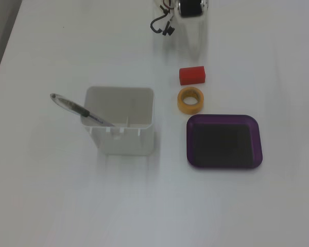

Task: Pick up the red cube and place it in the box.

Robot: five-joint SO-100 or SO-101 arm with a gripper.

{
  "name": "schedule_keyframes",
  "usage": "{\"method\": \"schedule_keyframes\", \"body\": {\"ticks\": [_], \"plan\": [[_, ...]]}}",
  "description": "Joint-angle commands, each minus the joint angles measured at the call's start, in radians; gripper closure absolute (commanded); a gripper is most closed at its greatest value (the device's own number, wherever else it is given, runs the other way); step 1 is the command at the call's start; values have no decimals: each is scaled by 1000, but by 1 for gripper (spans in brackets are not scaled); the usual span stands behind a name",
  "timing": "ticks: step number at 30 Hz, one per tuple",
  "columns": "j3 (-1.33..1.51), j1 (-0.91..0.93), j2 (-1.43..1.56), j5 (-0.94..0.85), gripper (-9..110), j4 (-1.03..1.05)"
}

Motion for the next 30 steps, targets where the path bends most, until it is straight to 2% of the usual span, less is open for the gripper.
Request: {"method": "schedule_keyframes", "body": {"ticks": [1,30], "plan": [[11,-6,104,-2,102,-6],[11,-3,104,-8,101,-15]]}}
